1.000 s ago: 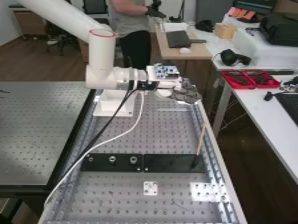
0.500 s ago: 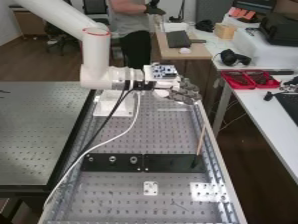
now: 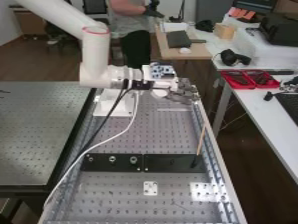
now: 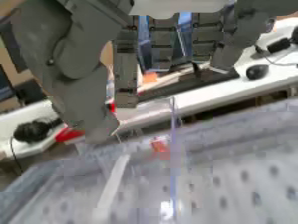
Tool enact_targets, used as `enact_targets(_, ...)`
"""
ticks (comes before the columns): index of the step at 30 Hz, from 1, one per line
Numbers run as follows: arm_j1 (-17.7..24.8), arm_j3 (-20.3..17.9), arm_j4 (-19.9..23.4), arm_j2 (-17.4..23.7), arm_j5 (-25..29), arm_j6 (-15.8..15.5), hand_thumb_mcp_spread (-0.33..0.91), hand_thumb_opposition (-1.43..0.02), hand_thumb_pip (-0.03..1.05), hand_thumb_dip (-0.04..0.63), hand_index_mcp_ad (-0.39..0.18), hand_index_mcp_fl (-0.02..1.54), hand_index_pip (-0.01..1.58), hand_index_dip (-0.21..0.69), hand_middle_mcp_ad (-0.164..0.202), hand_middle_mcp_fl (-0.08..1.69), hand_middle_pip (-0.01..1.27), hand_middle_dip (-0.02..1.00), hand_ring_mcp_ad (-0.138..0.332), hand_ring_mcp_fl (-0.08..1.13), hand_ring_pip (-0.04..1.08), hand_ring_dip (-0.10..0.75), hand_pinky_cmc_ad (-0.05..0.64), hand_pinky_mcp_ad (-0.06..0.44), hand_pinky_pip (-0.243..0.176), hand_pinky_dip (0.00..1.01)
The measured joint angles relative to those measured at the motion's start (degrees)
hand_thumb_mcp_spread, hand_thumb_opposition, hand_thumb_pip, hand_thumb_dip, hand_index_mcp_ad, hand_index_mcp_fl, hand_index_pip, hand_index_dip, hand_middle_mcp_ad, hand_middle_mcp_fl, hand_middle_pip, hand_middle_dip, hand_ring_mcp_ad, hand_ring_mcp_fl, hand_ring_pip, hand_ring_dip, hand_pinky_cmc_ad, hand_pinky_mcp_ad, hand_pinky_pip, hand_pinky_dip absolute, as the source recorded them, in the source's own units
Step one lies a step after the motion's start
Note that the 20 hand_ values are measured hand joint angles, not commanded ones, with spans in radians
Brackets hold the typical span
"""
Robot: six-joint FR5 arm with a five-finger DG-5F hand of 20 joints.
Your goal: Grab the pcb board and place it in the clear container
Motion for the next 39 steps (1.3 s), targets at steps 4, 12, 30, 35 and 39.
enact_targets(4, 0.06, 0.1, -3.17, -0.12, -0.1, -0.24, 0.35, -0.89, 0.69, 0.347, -0.089, 0.55, 0.52, 0.182, 0.072, 0.04, 0.14, 0.2, 0.208, 0.0, 0.09, 0.028, 0.295, 0.164, -0.106, 0.42)
enact_targets(12, -0.04, -1.19, 1.25, 0.72, -0.08, 0.12, 0.35, -0.89, 0.69, 0.347, -0.089, 0.72, 0.18, 0.222, 0.072, 0.04, 0.13, 0.2, 0.208, 0.0, 0.09, 0.028, 0.295, 0.164, -0.106, 0.42)
enact_targets(30, -2.77, -5.05, 3.13, 11.31, 0.02, -4.16, 0.32, -0.89, 0.61, 0.318, -0.089, 0.24, 0.05, 0.18, 0.072, 0.04, 0.14, 0.2, 0.215, 0.0, 0.09, 0.037, 0.318, 0.178, -0.106, 0.41)
enact_targets(35, -4.37, -5.08, -0.34, 14.72, -0.82, -5.43, 0.27, -0.84, 0.48, 0.264, -0.075, 0.24, 0.06, 0.182, 0.091, 0.04, 0.14, 0.2, 0.216, 0.01, 0.09, 0.037, 0.349, 0.248, -0.106, 0.44)
enact_targets(39, -5.85, -5.19, -2.53, 18.04, -0.95, -6.67, 0.28, -0.8, 0.35, 0.19, -0.061, 0.24, 0.06, 0.182, 0.091, 0.07, 0.14, 0.2, 0.22, 0.01, 0.09, 0.037, 0.379, 0.286, -0.105, 0.48)
